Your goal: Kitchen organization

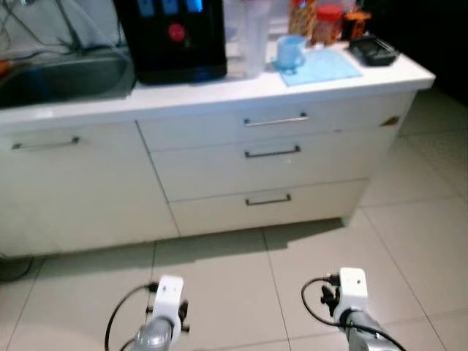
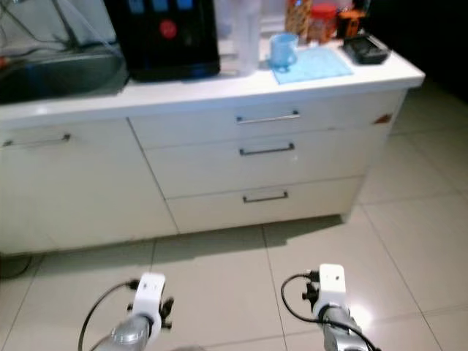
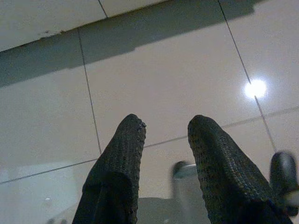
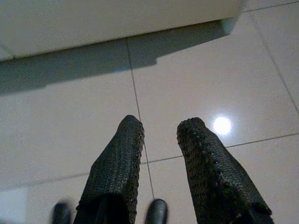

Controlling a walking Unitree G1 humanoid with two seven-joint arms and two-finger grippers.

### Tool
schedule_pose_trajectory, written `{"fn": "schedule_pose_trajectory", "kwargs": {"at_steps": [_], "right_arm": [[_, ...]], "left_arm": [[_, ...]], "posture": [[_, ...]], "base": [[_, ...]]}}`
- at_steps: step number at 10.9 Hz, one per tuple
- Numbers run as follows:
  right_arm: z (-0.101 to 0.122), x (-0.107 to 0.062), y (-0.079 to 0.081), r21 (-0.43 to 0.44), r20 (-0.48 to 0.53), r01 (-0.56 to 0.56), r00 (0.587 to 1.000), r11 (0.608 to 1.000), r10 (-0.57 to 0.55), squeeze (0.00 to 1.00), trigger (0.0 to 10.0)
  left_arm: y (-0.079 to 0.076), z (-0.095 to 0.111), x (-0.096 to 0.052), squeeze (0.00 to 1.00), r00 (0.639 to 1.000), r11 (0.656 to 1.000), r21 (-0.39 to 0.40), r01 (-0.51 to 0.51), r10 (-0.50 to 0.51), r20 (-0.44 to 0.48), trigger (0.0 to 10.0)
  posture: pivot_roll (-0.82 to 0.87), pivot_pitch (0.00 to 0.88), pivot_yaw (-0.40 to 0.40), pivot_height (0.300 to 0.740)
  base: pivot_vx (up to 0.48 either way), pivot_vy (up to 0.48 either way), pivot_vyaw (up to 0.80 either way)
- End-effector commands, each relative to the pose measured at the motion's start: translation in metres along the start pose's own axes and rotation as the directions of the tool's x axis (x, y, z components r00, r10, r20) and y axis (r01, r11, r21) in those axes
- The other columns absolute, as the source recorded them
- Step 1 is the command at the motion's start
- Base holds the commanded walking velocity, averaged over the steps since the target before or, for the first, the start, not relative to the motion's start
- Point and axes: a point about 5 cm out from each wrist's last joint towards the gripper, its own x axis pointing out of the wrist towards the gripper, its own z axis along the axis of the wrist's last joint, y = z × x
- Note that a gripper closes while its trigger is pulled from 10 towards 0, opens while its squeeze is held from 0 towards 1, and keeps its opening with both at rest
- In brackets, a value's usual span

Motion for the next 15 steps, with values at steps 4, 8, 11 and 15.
{"fn": "schedule_pose_trajectory", "kwargs": {"at_steps": [4,8,11,15], "right_arm": [[0.0011,0.0015,0.0111,0.007,0.002,-0.027,1.000,1.000,0.027,0.00,10.0],[0.0015,0.0018,0.0115,0.007,0.001,-0.030,1.000,1.000,0.030,0.00,10.0],[0.0026,0.0022,0.0127,0.003,0.004,-0.035,0.999,0.999,0.035,0.00,10.0],[0.0024,0.0022,0.0134,-0.007,0.001,-0.042,0.999,0.999,0.042,0.00,10.0]], "left_arm": [[0.0146,0.0069,0.0008,0.00,0.999,0.999,0.009,-0.041,0.041,0.018,10.0],[0.0154,0.0058,0.0004,0.00,0.999,0.999,0.006,-0.044,0.044,0.017,10.0],[0.0158,0.0050,0.0002,0.00,0.999,0.999,0.004,-0.047,0.047,0.015,10.0],[0.0148,0.0050,0.0003,0.00,0.999,0.999,0.002,-0.046,0.046,0.016,10.0]], "posture": [[0.04,0.000,0.071,0.740],[0.04,0.000,0.069,0.740],[0.04,0.000,0.067,0.740],[0.04,0.000,0.063,0.740]], "base": [[0.000,0.480,0.00],[0.000,0.480,0.00],[0.000,0.480,0.00],[0.000,0.480,0.00]]}}
